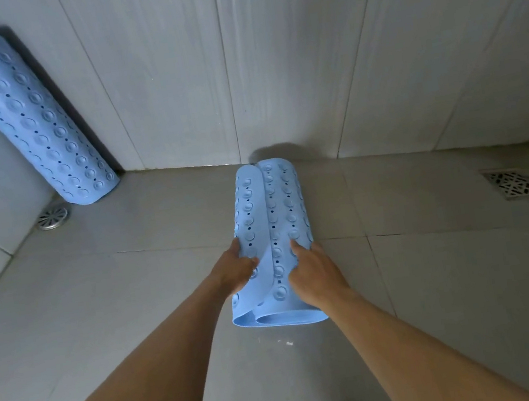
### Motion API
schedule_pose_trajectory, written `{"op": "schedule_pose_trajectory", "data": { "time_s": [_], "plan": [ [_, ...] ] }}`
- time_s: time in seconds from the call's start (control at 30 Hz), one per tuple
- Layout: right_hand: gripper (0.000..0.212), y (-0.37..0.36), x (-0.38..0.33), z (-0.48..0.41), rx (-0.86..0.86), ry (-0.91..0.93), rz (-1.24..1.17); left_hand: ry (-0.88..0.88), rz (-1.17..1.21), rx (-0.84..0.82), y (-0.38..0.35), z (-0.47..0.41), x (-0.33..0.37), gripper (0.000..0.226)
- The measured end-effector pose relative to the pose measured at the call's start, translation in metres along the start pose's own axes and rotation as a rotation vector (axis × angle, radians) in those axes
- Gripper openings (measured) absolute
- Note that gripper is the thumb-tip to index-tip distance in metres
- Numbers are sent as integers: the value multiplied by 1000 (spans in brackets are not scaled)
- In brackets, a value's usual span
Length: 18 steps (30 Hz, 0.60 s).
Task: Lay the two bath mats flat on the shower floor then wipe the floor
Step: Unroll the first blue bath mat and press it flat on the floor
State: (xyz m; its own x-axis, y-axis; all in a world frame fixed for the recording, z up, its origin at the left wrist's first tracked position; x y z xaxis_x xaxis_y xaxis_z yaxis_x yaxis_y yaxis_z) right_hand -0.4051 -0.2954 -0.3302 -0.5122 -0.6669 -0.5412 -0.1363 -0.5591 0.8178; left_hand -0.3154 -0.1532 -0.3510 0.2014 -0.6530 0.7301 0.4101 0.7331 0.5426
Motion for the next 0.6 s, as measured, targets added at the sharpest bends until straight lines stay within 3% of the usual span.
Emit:
{"op": "schedule_pose_trajectory", "data": {
  "time_s": [0.13, 0.23, 0.33, 0.47, 0.6],
  "plan": [
    [51, 7, 9, -5, 88, -2, 56, 14, -18, 52, -6, -28, -19, 84],
    [65, 7, 8, -7, 161, 52, 146, 14, -236, 178, 2, -15, -9, 78],
    [69, -6, 2, -12, 107, 157, 233, -113, -441, 291, 6, -3, 10, 80],
    [85, -16, 0, -17, 56, 163, 307, -198, -519, 442, 12, -2, 20, 51],
    [100, -16, -1, -19, 80, 163, 317, -197, -642, 440, 5, -3, 9, 88]
  ]
}}
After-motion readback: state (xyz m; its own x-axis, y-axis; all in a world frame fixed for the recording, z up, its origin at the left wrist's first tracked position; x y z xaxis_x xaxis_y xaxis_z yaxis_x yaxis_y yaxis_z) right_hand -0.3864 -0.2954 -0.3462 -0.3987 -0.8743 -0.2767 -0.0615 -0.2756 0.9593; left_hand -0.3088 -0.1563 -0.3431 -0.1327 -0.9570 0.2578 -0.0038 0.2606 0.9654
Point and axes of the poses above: each hand's wrist, its own z-axis away from the middle knuckle, its own y-axis out of the back of the hand, x = y × z, the point moved 8 cm from there along -z, towards the middle knuckle, and after that the axes turned 12 degrees about x, right-handed, at the moved point
